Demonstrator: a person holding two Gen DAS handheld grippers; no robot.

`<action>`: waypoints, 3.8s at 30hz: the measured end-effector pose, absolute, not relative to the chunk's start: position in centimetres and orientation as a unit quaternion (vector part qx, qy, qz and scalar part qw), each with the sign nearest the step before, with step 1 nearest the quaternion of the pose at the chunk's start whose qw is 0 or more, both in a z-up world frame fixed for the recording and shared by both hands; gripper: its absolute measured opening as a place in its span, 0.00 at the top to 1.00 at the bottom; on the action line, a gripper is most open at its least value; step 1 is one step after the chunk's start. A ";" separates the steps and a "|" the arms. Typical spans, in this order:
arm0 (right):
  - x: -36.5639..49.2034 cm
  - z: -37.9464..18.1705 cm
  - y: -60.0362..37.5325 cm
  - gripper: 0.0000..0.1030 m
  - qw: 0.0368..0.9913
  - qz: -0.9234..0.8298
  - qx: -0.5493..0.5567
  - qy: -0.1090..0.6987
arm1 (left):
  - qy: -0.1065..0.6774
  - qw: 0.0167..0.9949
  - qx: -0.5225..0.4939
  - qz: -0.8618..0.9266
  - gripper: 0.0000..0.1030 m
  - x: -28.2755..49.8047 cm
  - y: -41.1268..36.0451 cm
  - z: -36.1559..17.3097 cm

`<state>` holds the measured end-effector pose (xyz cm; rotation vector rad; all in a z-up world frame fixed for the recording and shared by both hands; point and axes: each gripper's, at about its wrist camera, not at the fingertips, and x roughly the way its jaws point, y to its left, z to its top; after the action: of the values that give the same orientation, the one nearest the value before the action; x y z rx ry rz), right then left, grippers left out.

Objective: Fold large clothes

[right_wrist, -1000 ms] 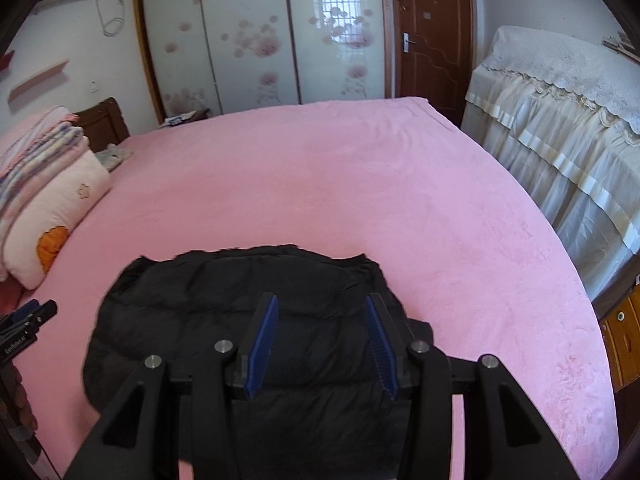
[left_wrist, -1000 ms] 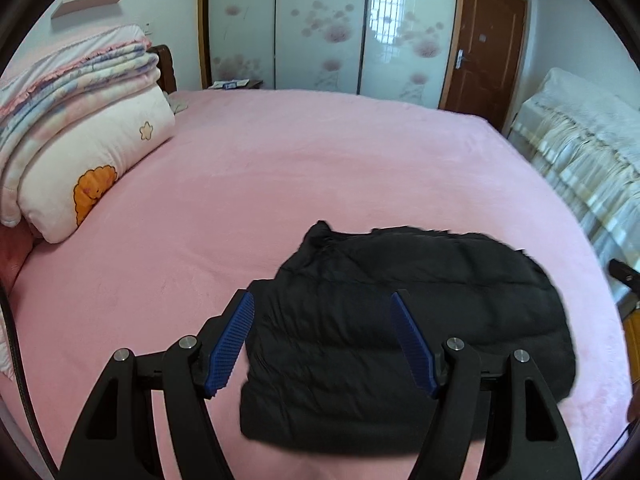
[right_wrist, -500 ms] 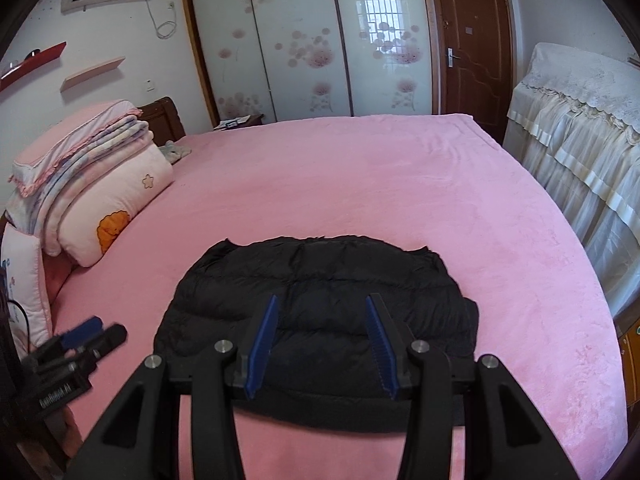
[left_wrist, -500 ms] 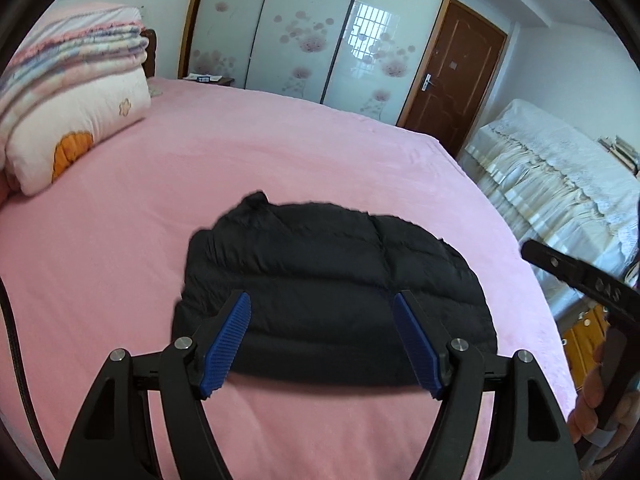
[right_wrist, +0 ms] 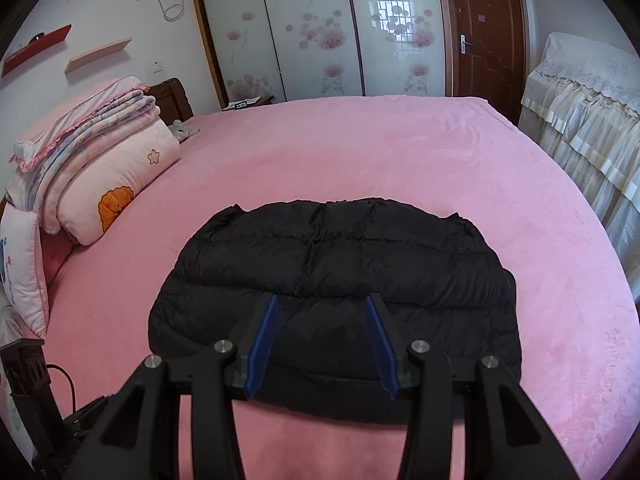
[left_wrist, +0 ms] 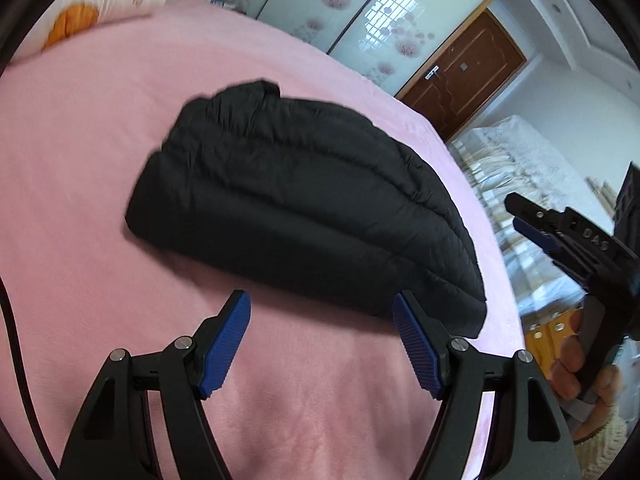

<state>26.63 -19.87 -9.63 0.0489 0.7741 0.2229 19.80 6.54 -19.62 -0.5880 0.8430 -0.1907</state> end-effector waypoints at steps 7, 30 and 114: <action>28.6 -12.9 -19.2 0.56 0.919 0.103 0.016 0.381 | 0.392 0.828 -0.381 -0.129 0.30 21.6 8.6 -24.3; 32.8 -17.2 -16.7 0.82 0.925 0.116 -0.027 0.361 | 0.338 0.754 -0.532 -0.185 0.28 28.9 9.7 -31.6; 31.5 -21.1 -34.4 0.87 0.873 0.150 0.150 0.439 | 0.257 0.776 0.575 -0.037 0.75 35.6 -37.0 -27.1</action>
<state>31.54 -34.35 -21.12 0.3139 0.9170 0.3130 35.59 -36.97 -27.06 1.2452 0.5552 -0.0805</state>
